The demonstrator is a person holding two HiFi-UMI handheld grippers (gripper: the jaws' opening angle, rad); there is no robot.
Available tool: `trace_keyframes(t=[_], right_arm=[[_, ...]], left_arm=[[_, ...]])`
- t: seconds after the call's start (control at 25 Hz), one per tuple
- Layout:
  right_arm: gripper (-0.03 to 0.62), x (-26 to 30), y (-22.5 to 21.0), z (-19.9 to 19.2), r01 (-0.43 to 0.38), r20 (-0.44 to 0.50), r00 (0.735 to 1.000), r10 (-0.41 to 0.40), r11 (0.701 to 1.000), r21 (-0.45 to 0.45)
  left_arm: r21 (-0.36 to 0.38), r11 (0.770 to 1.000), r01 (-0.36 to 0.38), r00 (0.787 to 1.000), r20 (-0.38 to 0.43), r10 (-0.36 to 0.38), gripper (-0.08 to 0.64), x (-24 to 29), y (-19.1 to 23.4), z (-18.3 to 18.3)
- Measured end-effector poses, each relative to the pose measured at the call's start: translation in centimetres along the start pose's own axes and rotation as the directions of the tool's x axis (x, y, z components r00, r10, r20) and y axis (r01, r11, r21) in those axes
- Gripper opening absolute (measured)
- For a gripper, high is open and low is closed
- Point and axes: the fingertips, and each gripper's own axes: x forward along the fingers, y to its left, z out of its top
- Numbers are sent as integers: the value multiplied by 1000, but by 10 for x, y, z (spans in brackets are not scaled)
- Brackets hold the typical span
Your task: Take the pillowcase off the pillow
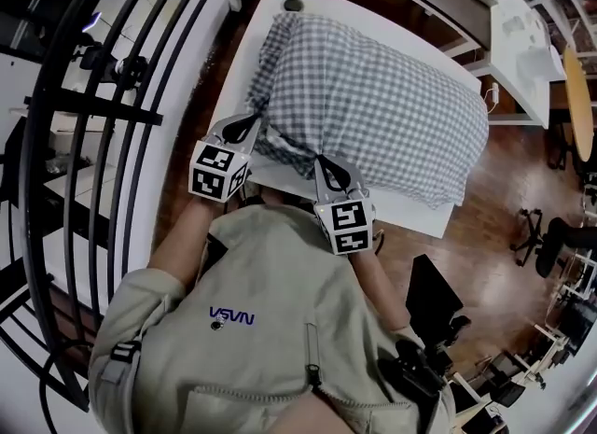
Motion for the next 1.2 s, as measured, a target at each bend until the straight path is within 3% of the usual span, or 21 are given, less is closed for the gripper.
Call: trace_keyframes(t=[0.12,0.24,0.4,0.44,0.52,0.56,0.68,0.72,0.76,0.88,1.0,1.16,1.2], right_arm=[[6,3,-5,-5,-1,-8,1000,1,1000,6],[6,7,-10,-9,16,-25,1000,-15,999,38],[14,17,1,-6,-26,-32,999,28,997,69],[47,20,11,-8,-66,-46,996,70,994,92],[207,28,33,-20,-152,-102,981,166,979,133],[212,33,42,-28,-177,-135,971,196,974,140],[202,49,47,-44,-151,-184,967,177,978,146],[52,53,43,-46,-122,-186,971,149,982,146],[23,54,40,-47,-101,-186,974,127,984,146],[18,52,38,-46,-86,-175,978,111,986,144],[17,46,38,-46,-73,-164,982,97,987,142],[15,37,32,-47,-50,-150,986,74,986,156],[15,35,31,-47,-46,-148,987,69,987,157]], left_arm=[[23,994,103,990,-102,-100,6,11,-19,-10],[62,977,204,954,-236,-184,6,13,-46,-44],[33,972,231,942,-256,-216,6,7,-71,-71],[28,973,228,944,-250,-214,6,7,-75,-74],[17,974,224,949,-231,-214,6,7,-80,-75],[12,974,226,951,-220,-218,6,7,-81,-74],[27,971,239,950,-212,-228,5,6,-84,-74],[42,969,245,949,-215,-230,6,6,-84,-75],[55,967,249,948,-217,-232,6,4,-84,-75],[69,978,197,966,-182,-182,6,-1,-70,-66],[26,994,111,984,-145,-106,6,-4,-40,-56],[46,984,170,965,-210,-157,6,4,-40,-61],[61,981,183,960,-228,-165,44,8,-42,-63]])
